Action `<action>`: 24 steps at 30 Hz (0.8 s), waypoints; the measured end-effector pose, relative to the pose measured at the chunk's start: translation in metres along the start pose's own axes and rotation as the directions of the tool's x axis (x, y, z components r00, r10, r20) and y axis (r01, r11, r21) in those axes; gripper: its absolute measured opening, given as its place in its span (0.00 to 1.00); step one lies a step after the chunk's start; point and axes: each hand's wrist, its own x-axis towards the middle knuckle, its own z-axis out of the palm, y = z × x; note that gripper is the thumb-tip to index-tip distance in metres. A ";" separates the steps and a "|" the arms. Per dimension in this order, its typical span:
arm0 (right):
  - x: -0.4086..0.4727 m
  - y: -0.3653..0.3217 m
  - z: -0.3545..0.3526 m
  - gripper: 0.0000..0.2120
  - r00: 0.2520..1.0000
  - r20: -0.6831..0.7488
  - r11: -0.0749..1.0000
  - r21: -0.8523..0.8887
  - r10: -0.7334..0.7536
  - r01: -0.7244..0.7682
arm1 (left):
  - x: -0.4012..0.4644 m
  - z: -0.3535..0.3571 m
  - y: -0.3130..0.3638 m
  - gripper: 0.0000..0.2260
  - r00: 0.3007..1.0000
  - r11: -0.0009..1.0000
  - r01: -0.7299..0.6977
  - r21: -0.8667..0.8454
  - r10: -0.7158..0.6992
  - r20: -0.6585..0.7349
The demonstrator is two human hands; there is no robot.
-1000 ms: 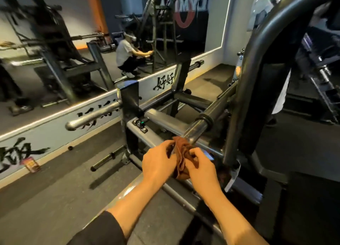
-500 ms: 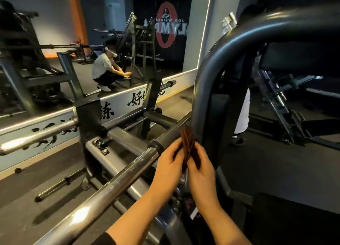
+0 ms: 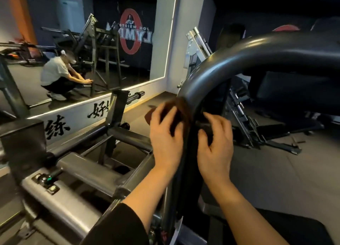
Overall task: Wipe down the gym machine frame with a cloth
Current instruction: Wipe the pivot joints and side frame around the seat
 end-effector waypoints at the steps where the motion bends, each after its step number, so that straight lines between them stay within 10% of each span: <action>1: 0.002 0.006 0.005 0.22 1.000 0.003 0.999 -0.041 0.005 -0.005 | -0.005 0.005 -0.005 0.17 0.999 0.998 -0.031 0.059 0.029 0.042; 12: -0.012 0.047 0.012 0.24 0.911 0.331 0.821 -0.429 -0.246 0.377 | -0.098 0.001 -0.062 0.17 0.940 0.934 0.329 0.139 -0.337 0.041; 18: -0.007 0.043 0.005 0.25 0.904 0.372 0.877 -0.338 -0.210 0.343 | 0.007 0.014 0.014 0.22 0.999 1.000 -0.021 0.022 0.021 0.025; 24: -0.013 0.042 -0.008 0.25 0.884 0.409 0.893 -0.277 -0.225 0.356 | 0.030 0.016 0.015 0.28 0.987 0.999 -0.020 0.026 0.016 0.160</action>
